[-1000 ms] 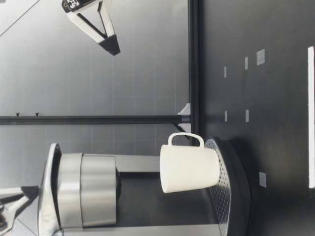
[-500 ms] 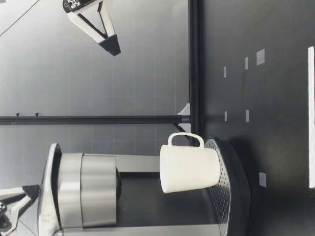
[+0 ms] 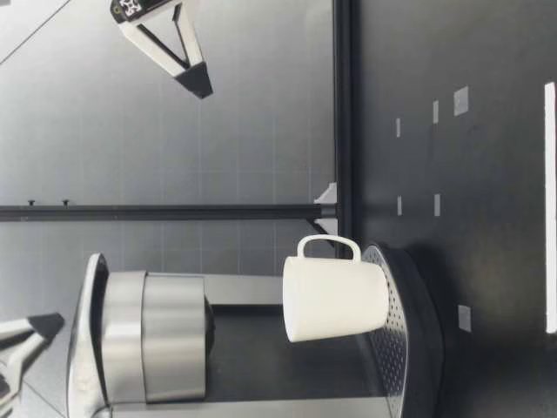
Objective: Place the coffee capsule inside the capsule container, then place the cup onto the center of the cup tray.
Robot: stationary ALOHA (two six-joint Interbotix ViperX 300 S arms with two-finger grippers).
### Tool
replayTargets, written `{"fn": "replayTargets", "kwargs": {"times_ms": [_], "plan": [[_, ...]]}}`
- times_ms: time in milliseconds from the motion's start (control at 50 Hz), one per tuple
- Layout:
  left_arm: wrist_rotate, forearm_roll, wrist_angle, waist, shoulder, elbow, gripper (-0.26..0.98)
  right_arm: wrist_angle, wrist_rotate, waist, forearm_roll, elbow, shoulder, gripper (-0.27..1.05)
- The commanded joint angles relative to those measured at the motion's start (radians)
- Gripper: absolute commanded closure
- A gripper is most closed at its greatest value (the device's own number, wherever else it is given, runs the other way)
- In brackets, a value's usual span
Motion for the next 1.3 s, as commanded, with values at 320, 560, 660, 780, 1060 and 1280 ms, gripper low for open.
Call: {"fn": "replayTargets", "kwargs": {"times_ms": [320, 560, 660, 780, 1060, 1280], "plan": [[-0.008, -0.017, -0.003, -0.029, -0.002, -0.012, 0.6, -0.014, -0.005, 0.005, -0.008, -0.017, -0.006, 0.39], [-0.009, -0.011, 0.011, -0.029, 0.003, 0.0, 0.6, -0.014, -0.003, 0.003, -0.008, -0.017, -0.006, 0.39], [-0.009, -0.006, 0.017, -0.028, 0.003, 0.0, 0.6, -0.011, -0.003, 0.003, -0.008, -0.017, -0.006, 0.39], [-0.009, -0.002, 0.046, -0.028, 0.012, 0.0, 0.6, -0.006, -0.002, 0.005, -0.008, -0.015, -0.008, 0.39], [-0.015, 0.035, 0.087, -0.028, 0.064, -0.002, 0.6, -0.005, -0.002, 0.017, -0.008, -0.015, -0.006, 0.39], [-0.017, 0.038, 0.106, -0.028, 0.075, -0.006, 0.6, -0.012, -0.002, 0.026, -0.008, -0.015, -0.006, 0.39]]}}
